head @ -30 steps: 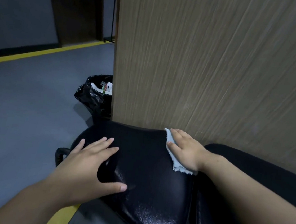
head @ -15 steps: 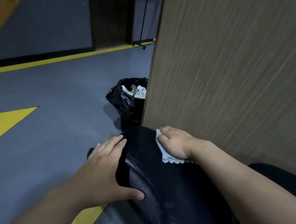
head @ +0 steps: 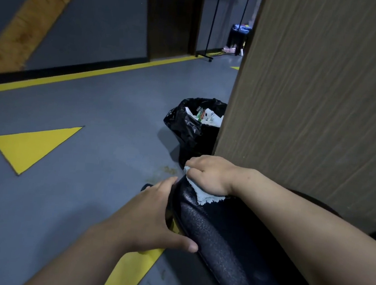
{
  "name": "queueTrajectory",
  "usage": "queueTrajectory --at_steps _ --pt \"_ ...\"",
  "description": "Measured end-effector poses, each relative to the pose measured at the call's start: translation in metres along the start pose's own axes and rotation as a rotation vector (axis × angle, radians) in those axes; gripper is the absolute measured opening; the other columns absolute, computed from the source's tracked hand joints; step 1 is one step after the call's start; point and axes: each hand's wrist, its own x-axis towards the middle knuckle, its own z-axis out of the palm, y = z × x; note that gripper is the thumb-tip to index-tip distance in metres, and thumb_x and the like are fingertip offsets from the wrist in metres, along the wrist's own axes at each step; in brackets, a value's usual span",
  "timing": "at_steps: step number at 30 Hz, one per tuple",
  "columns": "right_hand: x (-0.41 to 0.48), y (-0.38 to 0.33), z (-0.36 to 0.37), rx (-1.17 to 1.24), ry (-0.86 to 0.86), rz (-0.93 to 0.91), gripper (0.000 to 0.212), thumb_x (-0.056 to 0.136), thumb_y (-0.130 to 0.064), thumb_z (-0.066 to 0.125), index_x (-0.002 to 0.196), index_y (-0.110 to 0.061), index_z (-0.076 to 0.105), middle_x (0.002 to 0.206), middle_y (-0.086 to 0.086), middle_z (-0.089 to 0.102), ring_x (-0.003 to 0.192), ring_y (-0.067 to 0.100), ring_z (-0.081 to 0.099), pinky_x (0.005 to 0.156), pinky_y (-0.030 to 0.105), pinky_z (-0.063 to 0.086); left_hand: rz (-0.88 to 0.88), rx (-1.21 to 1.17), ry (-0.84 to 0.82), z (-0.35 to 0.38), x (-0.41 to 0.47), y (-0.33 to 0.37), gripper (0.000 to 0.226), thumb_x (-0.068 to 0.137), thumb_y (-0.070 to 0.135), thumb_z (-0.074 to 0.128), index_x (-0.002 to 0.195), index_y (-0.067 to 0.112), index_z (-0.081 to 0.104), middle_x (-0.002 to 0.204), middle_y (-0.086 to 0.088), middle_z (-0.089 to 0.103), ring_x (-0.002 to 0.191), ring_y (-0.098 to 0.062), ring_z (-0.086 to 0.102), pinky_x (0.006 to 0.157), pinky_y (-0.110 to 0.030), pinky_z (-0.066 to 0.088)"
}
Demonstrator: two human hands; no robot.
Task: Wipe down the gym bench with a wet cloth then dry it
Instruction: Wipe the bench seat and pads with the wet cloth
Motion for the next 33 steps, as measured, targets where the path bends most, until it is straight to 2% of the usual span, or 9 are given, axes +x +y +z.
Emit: queueTrajectory --at_steps 3,10,14,17,19,23,28,31,33 --pt "-0.002 -0.013 0.005 -0.058 0.008 -0.063 0.030 0.102 -0.032 0.032 0.100 -0.013 0.055 0.111 0.007 0.059 0.110 0.025 0.050 0.092 0.035 0.035 -0.076 0.040 -0.014 -0.006 -0.003 -0.007 0.144 0.040 0.079 0.080 0.155 0.031 0.008 0.158 0.016 0.023 0.143 -0.009 0.027 0.112 -0.031 0.034" --pt "-0.022 -0.047 0.030 -0.227 0.098 -0.212 0.039 0.081 -0.045 0.017 0.090 -0.021 0.047 0.097 0.003 0.057 0.101 0.024 0.050 0.102 0.037 0.035 -0.094 0.093 -0.031 -0.017 -0.009 -0.023 0.146 0.041 0.080 0.078 0.156 0.025 0.008 0.160 0.011 0.022 0.143 -0.010 0.028 0.112 -0.032 0.034" --pt "-0.036 -0.053 0.047 -0.238 0.171 -0.171 0.070 0.083 -0.050 0.014 0.121 -0.008 0.055 0.125 0.010 0.055 0.125 0.028 0.043 0.115 0.042 0.026 -0.080 0.128 -0.049 -0.015 -0.011 -0.027 0.143 0.043 0.082 0.075 0.156 0.024 0.010 0.161 0.009 0.022 0.145 -0.014 0.026 0.116 -0.035 0.031" --pt "-0.055 -0.057 0.058 -0.198 0.219 -0.053 0.075 0.096 -0.053 0.025 0.155 -0.006 0.018 0.162 0.011 0.018 0.151 0.024 0.007 0.123 0.038 0.004 -0.032 0.106 -0.039 -0.013 -0.011 -0.022 0.129 0.050 0.069 0.083 0.154 0.026 0.020 0.153 0.012 0.035 0.139 -0.010 0.036 0.111 -0.029 0.036" --pt "-0.068 -0.060 0.064 -0.193 0.242 0.010 0.081 0.099 -0.052 0.035 0.157 -0.007 0.000 0.165 0.010 -0.001 0.152 0.022 -0.005 0.123 0.038 -0.001 0.005 0.093 -0.040 -0.012 -0.010 -0.017 0.120 0.055 0.059 0.086 0.152 0.029 0.023 0.146 0.015 0.040 0.133 -0.008 0.041 0.106 -0.027 0.039" --pt "-0.091 -0.062 0.073 -0.220 0.265 0.122 0.087 0.099 -0.056 0.034 0.155 -0.006 -0.009 0.164 0.010 -0.013 0.152 0.021 -0.010 0.123 0.037 -0.003 0.042 0.126 -0.078 -0.009 -0.008 -0.006 0.119 0.065 0.045 0.085 0.157 0.022 0.012 0.158 0.006 0.027 0.141 -0.011 0.031 0.108 -0.020 0.029" --pt "-0.126 -0.066 0.087 -0.213 0.287 0.245 0.088 0.096 -0.060 0.026 0.155 -0.002 -0.003 0.164 0.014 -0.008 0.153 0.025 -0.003 0.123 0.038 0.000 0.045 0.061 -0.066 -0.006 -0.008 0.010 0.095 0.079 0.023 0.067 0.157 0.021 0.013 0.161 0.002 0.022 0.145 -0.015 0.025 0.112 -0.022 0.024" --pt "-0.148 -0.068 0.103 -0.206 0.373 0.359 0.087 0.089 -0.058 0.035 0.148 0.007 0.033 0.155 0.024 0.031 0.143 0.035 0.036 0.115 0.047 0.033 0.065 0.026 -0.038 -0.003 -0.004 0.020 0.086 0.081 0.020 0.060 0.155 0.025 0.017 0.160 0.008 0.021 0.144 -0.017 0.026 0.117 -0.034 0.028" --pt "-0.163 -0.066 0.113 -0.192 0.426 0.382 0.087 0.083 -0.055 0.056 0.141 0.009 0.043 0.148 0.026 0.043 0.136 0.036 0.046 0.109 0.049 0.041 0.094 0.069 -0.033 0.001 -0.001 0.029 0.079 0.085 0.020 0.055 0.155 0.024 0.019 0.161 0.007 0.018 0.147 -0.018 0.019 0.120 -0.042 0.022"
